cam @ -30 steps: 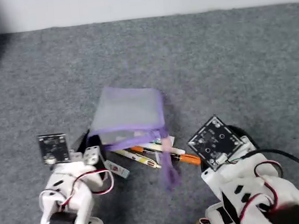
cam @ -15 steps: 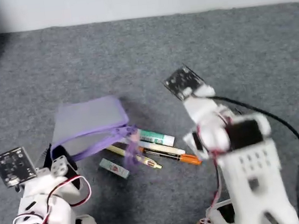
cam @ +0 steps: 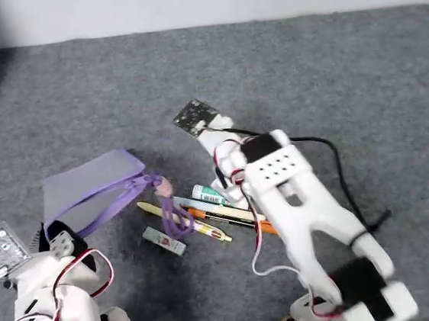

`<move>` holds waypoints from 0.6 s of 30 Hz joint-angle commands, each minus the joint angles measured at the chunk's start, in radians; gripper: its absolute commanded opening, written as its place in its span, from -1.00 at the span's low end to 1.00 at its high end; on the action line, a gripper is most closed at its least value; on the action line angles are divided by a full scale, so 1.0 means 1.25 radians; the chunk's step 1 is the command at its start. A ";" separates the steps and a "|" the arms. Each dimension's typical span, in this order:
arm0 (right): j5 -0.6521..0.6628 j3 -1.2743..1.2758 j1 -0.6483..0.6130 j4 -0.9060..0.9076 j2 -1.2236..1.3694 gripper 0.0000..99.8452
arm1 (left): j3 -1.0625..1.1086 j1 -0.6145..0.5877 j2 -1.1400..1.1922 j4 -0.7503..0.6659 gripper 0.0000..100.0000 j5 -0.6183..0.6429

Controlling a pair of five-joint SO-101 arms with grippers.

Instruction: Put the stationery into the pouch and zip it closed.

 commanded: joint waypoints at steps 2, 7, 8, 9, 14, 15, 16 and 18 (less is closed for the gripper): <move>-0.006 -0.007 -0.041 -0.088 0.067 -0.55 | -0.048 -0.007 -0.009 0.034 -0.98 -0.018; -0.006 -0.010 -0.060 -0.149 0.128 -0.55 | -0.048 -0.010 -0.009 0.055 -0.98 -0.018; -0.006 -0.010 -0.062 -0.159 0.138 -0.55 | -0.048 -0.010 -0.009 0.055 -0.98 -0.018; -0.006 -0.010 -0.063 -0.168 0.147 -0.55 | -0.048 -0.009 -0.009 0.055 -0.98 -0.018; -0.005 -0.011 -0.063 -0.190 0.182 -0.55 | -0.048 -0.007 -0.009 0.055 -0.98 -0.018; -0.005 -0.011 -0.063 -0.192 0.191 -0.57 | -0.048 -0.007 -0.009 0.055 -0.98 -0.018; -0.004 -0.011 -0.063 -0.193 0.201 -0.60 | -0.048 -0.007 -0.009 0.055 -0.98 -0.018; -0.002 -0.011 -0.063 -0.196 0.222 -0.70 | -0.048 -0.007 -0.009 0.055 -0.98 -0.018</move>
